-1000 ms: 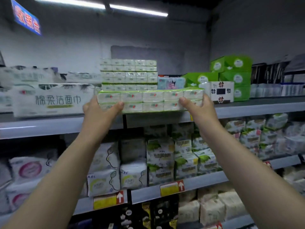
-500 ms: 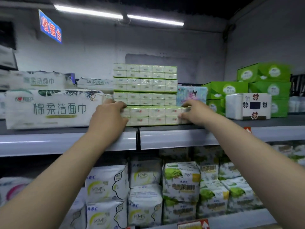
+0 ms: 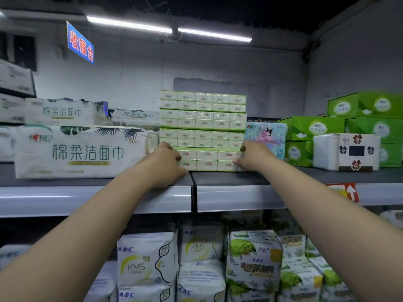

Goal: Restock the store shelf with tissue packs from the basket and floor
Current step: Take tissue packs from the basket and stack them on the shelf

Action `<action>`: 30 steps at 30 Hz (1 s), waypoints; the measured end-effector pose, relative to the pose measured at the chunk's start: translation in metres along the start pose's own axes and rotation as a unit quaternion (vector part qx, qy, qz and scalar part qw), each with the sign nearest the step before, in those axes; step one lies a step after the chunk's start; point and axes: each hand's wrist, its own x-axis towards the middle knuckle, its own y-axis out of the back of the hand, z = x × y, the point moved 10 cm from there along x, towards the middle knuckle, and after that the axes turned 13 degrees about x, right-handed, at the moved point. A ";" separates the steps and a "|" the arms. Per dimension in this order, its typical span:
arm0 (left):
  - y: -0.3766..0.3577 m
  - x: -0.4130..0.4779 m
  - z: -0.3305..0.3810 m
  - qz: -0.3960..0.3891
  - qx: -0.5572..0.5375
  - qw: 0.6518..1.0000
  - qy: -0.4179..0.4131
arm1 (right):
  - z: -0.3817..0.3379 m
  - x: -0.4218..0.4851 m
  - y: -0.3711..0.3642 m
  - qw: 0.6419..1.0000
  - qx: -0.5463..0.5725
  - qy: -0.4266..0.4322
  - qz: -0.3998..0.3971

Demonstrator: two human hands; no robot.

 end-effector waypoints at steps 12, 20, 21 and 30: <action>0.027 -0.040 0.049 0.070 -0.050 0.994 -0.065 | -0.005 -0.069 0.037 0.994 0.006 0.105 0.035; -0.015 -0.114 0.191 0.030 0.046 0.977 -0.208 | 0.088 -0.199 0.048 0.993 -0.079 0.089 0.009; -0.025 -0.125 0.208 0.017 0.045 0.974 -0.222 | 0.107 -0.215 0.046 0.994 -0.085 0.072 0.000; -0.130 -0.231 0.373 -0.120 0.025 0.921 -0.371 | 0.287 -0.364 0.024 0.982 -0.118 -0.121 -0.082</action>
